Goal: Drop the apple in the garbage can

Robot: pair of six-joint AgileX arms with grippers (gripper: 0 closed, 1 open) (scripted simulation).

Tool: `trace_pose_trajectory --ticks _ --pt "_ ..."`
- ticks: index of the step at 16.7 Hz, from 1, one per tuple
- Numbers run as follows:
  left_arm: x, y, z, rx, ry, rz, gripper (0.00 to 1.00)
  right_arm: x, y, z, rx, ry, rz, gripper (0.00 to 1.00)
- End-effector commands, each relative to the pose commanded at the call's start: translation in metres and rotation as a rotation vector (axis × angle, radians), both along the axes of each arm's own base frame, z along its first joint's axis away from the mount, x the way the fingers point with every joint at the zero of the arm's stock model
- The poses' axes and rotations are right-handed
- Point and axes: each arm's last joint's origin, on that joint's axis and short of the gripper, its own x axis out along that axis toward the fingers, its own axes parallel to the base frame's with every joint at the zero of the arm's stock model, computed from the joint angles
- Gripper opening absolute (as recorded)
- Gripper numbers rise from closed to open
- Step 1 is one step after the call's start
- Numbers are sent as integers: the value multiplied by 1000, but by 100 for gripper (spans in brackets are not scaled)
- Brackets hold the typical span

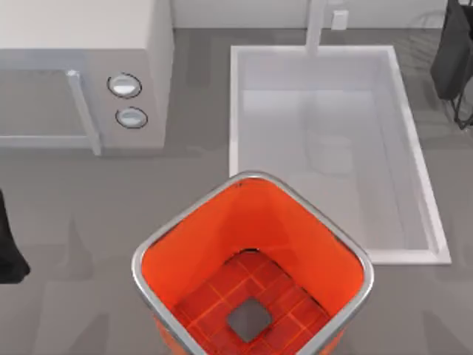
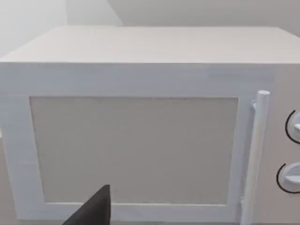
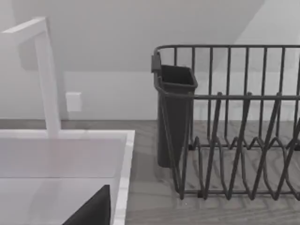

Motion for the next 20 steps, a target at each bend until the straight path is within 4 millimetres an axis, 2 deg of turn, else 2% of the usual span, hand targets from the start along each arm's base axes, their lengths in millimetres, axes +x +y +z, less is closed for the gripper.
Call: trace_pose_trajectory --ticks 4,7,10,13,15,17,20 --pt "0 0 0 0 0 0 100 0 -1 6 -18 21 -5 100" --pt "0 0 0 0 0 0 100 3 -3 27 -83 109 -18 100" --pt "0 0 0 0 0 0 100 18 -6 55 -176 280 -19 100" --pt "0 0 0 0 0 0 100 49 -13 75 -271 527 7 100" --pt "0 0 0 0 0 0 100 79 -20 79 -323 720 47 100" --pt "0 0 0 0 0 0 100 112 -30 75 -362 914 105 100" --pt "0 0 0 0 0 0 100 159 -46 58 -396 1162 210 100"
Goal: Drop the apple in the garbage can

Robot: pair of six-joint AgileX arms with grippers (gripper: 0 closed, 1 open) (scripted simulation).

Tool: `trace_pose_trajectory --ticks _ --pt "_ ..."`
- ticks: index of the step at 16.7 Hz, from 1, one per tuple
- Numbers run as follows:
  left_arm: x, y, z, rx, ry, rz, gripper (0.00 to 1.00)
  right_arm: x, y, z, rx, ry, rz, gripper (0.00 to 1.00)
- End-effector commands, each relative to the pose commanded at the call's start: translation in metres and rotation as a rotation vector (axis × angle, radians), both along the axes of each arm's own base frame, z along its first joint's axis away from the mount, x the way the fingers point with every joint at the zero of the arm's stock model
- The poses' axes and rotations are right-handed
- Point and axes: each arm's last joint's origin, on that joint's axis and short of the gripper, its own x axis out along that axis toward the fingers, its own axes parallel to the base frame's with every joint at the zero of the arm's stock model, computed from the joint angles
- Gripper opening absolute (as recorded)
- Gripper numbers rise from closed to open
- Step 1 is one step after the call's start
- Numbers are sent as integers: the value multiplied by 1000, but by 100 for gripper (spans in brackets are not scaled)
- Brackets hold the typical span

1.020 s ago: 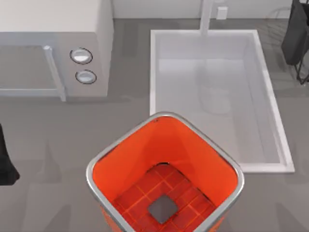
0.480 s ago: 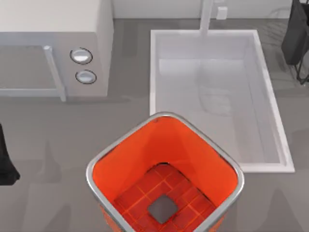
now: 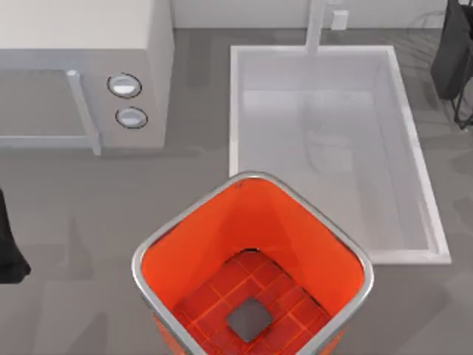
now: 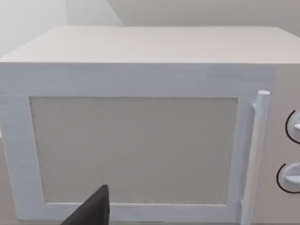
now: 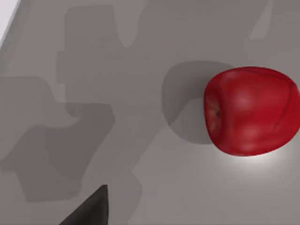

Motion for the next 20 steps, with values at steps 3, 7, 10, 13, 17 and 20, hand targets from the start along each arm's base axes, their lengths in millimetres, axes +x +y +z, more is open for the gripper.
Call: trace_pose_trajectory --ticks 3,7,10,13,17,20 --pt "0 0 0 0 0 0 100 38 -17 -17 8 177 63 100" --pt "0 0 0 0 0 0 100 71 -35 -32 22 290 124 100" --pt "0 0 0 0 0 0 100 82 -41 -39 28 320 142 100" --pt "0 0 0 0 0 0 100 82 -41 -39 28 321 143 100" --pt "0 0 0 0 0 0 100 82 -39 -46 30 327 145 100" --pt "0 0 0 0 0 0 100 86 -40 -70 28 321 142 100"
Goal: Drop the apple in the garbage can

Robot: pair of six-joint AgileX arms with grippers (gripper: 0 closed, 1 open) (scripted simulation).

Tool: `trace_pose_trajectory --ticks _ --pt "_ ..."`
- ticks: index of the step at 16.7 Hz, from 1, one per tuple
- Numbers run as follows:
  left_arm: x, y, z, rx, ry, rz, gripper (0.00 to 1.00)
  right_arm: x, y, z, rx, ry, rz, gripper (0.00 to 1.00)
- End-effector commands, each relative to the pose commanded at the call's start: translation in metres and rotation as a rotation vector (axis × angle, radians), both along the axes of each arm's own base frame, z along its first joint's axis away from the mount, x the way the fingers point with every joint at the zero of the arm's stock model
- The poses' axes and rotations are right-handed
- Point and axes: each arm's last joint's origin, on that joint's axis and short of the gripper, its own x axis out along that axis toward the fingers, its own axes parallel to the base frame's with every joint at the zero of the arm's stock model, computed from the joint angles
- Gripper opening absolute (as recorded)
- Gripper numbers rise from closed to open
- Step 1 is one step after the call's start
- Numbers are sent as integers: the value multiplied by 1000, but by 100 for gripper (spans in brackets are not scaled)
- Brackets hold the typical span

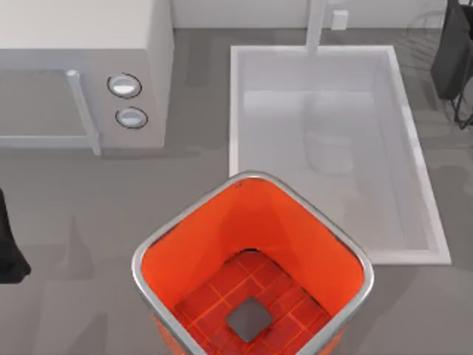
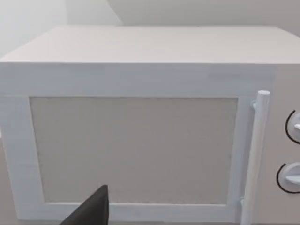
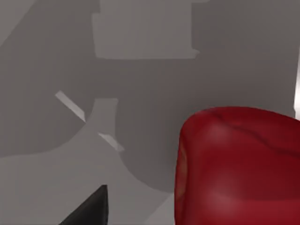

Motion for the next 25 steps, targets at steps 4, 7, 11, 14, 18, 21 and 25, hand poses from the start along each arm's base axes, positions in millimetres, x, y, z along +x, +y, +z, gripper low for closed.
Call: trace_pose_trajectory --ticks 4,7,11,14,18,21,25 --pt "0 0 0 0 0 0 100 2 0 -34 -2 -7 1 100" --pt "0 0 0 0 0 0 100 2 1 -39 0 0 1 100" --pt "0 0 0 0 0 0 100 2 1 -39 0 0 1 77" --pt "0 0 0 0 0 0 100 2 1 -39 0 0 1 55" --pt "0 0 0 0 0 0 100 2 1 -39 0 0 1 25" --pt "0 0 0 0 0 0 100 2 1 -39 0 0 1 2" --pt "0 0 0 0 0 0 100 2 1 -39 0 0 1 0"
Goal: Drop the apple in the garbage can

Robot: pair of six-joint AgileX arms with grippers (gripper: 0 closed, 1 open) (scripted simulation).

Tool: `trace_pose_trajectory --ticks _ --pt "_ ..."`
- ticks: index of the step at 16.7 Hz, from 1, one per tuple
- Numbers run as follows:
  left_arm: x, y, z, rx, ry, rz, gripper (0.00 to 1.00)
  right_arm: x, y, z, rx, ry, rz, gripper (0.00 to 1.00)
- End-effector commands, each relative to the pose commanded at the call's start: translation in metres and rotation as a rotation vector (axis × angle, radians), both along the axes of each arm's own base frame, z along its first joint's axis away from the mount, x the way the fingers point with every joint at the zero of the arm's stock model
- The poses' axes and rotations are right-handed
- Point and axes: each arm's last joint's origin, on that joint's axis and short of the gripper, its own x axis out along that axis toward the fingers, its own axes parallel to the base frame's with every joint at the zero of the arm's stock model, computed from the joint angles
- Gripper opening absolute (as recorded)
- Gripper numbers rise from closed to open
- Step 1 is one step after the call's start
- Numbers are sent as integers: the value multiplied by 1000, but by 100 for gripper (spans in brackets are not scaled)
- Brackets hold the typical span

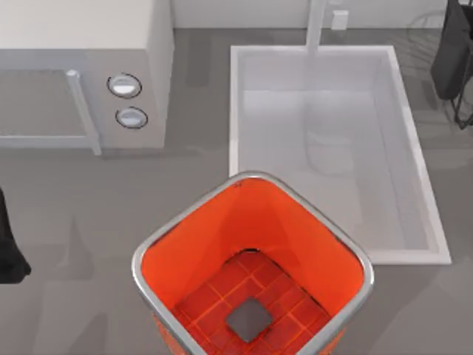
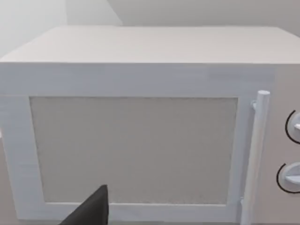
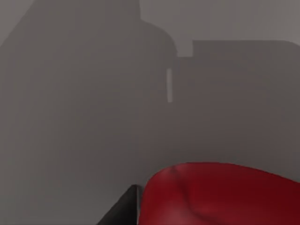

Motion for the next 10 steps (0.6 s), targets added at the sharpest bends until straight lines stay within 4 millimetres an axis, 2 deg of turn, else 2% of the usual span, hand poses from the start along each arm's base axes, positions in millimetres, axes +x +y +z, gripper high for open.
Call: trace_pose_trajectory --ticks 4,7,10 --pt "0 0 0 0 0 0 100 0 0 0 0 0 0 0" --pt "0 0 0 0 0 0 100 -1 2 9 21 0 -12 0" --pt "0 0 0 0 0 0 100 7 -1 36 20 -4 -11 0"
